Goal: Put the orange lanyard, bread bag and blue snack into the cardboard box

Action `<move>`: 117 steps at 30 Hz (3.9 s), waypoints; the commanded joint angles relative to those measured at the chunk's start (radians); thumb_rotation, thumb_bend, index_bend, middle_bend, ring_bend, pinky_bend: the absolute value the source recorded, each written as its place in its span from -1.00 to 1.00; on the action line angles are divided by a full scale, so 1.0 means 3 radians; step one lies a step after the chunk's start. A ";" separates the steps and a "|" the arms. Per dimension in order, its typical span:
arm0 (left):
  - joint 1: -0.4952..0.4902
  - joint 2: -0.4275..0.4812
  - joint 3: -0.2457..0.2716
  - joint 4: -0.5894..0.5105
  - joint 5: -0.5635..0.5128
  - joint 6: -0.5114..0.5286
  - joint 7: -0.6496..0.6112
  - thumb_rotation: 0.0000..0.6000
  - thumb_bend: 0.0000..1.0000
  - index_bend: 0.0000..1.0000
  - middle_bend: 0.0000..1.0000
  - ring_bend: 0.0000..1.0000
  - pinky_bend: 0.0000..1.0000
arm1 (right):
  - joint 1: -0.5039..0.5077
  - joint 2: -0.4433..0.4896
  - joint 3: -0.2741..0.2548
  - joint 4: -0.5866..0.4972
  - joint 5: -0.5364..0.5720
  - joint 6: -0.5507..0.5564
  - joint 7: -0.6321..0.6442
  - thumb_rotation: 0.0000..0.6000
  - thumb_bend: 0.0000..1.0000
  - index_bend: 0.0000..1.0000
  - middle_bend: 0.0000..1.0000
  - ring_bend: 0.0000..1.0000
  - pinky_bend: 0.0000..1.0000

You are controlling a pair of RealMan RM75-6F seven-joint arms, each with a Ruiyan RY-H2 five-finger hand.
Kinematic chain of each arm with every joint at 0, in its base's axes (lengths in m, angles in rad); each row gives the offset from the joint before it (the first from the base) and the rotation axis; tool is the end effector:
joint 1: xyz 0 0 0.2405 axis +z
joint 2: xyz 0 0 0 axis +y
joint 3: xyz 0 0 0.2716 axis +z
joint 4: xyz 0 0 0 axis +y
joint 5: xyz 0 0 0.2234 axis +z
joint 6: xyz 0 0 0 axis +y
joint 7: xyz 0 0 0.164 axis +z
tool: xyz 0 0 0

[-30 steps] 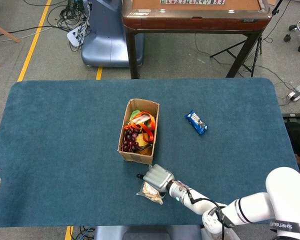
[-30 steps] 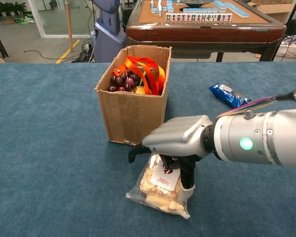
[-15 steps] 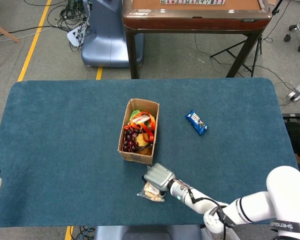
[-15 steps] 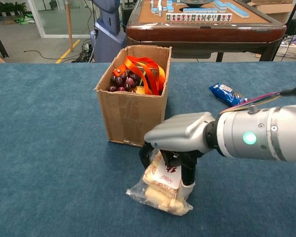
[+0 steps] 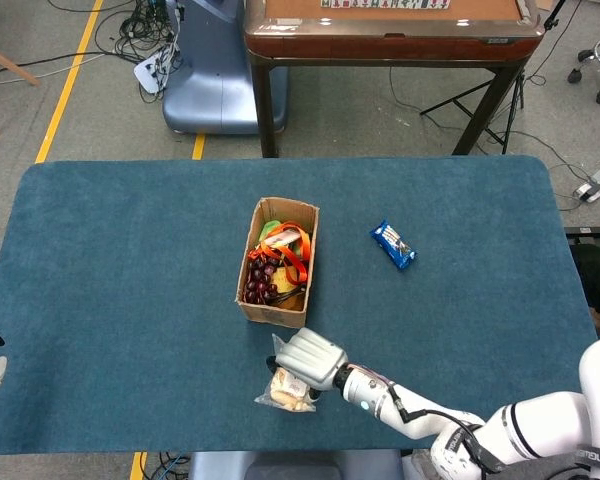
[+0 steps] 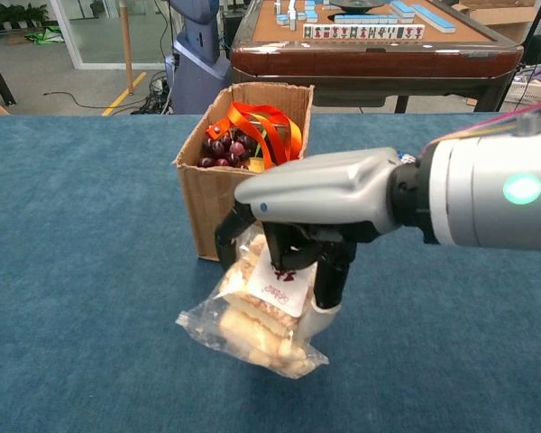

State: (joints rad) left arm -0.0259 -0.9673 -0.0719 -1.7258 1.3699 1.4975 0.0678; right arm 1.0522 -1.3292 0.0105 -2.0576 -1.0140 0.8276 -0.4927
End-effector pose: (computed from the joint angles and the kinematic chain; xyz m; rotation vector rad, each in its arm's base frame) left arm -0.3435 0.1859 0.2066 -1.2599 -0.8824 -0.7452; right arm -0.0290 -0.2646 -0.0333 2.5014 -0.8717 0.8869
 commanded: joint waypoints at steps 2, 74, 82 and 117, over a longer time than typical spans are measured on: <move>-0.0001 0.0001 -0.0001 0.0000 -0.0001 -0.0001 -0.0002 1.00 -0.30 -0.06 0.10 -0.25 0.20 | -0.0062 0.0150 0.0137 -0.0182 -0.0261 0.0081 0.0142 1.00 -0.75 0.30 1.00 1.00 1.00; -0.0028 -0.0047 0.0024 0.0014 0.0002 -0.0065 0.0061 1.00 -0.30 -0.06 0.10 -0.25 0.20 | -0.0984 0.0522 0.0563 0.0424 -0.0221 0.1494 0.0065 1.00 -0.99 -0.68 0.96 1.00 1.00; -0.0052 -0.0079 0.0032 0.0032 -0.0004 -0.0108 0.0091 1.00 -0.30 -0.06 0.10 -0.25 0.20 | -0.1137 0.0628 0.0592 0.0801 0.0150 0.1166 0.0488 1.00 -0.97 -0.67 0.98 1.00 1.00; -0.0055 -0.0073 0.0035 0.0031 -0.0010 -0.0104 0.0061 1.00 -0.30 -0.06 0.10 -0.25 0.20 | -0.0995 -0.0130 0.0544 0.2661 0.0992 -0.0420 0.1032 1.00 -0.99 -0.60 1.00 1.00 1.00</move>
State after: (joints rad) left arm -0.0422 -0.9892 -0.0613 -1.7166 1.3669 1.4663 0.0857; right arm 0.7465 -1.3495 0.1738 -1.2801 -0.7083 0.7194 -0.1939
